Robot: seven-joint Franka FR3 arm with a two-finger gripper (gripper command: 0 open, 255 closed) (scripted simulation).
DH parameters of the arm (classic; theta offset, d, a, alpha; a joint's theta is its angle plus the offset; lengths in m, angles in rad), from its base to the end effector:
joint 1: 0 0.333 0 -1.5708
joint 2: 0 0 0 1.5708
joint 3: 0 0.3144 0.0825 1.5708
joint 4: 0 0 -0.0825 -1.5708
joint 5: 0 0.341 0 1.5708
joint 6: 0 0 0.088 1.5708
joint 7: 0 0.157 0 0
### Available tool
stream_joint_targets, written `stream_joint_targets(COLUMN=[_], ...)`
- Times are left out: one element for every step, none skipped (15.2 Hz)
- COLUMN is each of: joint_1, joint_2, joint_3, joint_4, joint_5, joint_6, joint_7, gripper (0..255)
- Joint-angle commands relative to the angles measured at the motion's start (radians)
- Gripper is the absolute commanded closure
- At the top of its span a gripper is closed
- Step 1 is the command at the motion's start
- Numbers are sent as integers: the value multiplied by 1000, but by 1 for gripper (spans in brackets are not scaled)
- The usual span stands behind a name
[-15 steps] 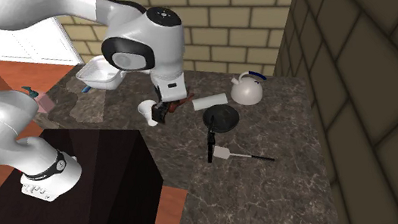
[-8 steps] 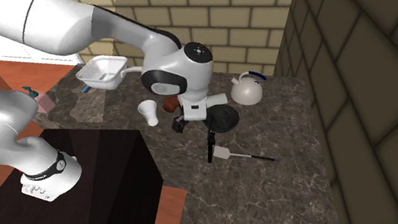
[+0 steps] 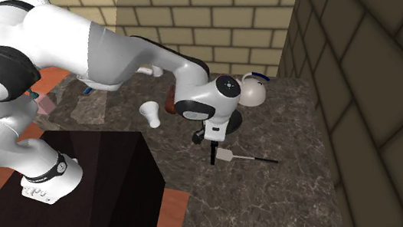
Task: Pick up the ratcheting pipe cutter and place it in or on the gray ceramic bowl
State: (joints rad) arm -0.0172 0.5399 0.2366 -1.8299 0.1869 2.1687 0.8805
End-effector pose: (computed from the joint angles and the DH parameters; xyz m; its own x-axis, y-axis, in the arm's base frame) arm 0.5711 0.1380 0.2129 0.6574 -0.6809 -0.3227 -0.7193 -0.6947 0.0003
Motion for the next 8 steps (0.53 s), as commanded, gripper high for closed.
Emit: stream_joint_targets(joint_1=[6, 9, 12, 14, 15, 17, 20, 22], joint_2=[76, 115, 154, 193, 212, 219, 226, 233], joint_3=[-10, -15, -20, -25, -28, -27, -27, -27], joint_4=[62, 95, 130, 165, 183, 180, 178, 175], joint_5=[10, 16, 22, 28, 31, 31, 32, 32], joint_6=[9, 13, 15, 17, 17, 27, 37, 47], joint_7=[37, 54, 71, 88, 95, 95, 95, 95], gripper=[0, 0, 0, 0, 0, 0, 0, 0])
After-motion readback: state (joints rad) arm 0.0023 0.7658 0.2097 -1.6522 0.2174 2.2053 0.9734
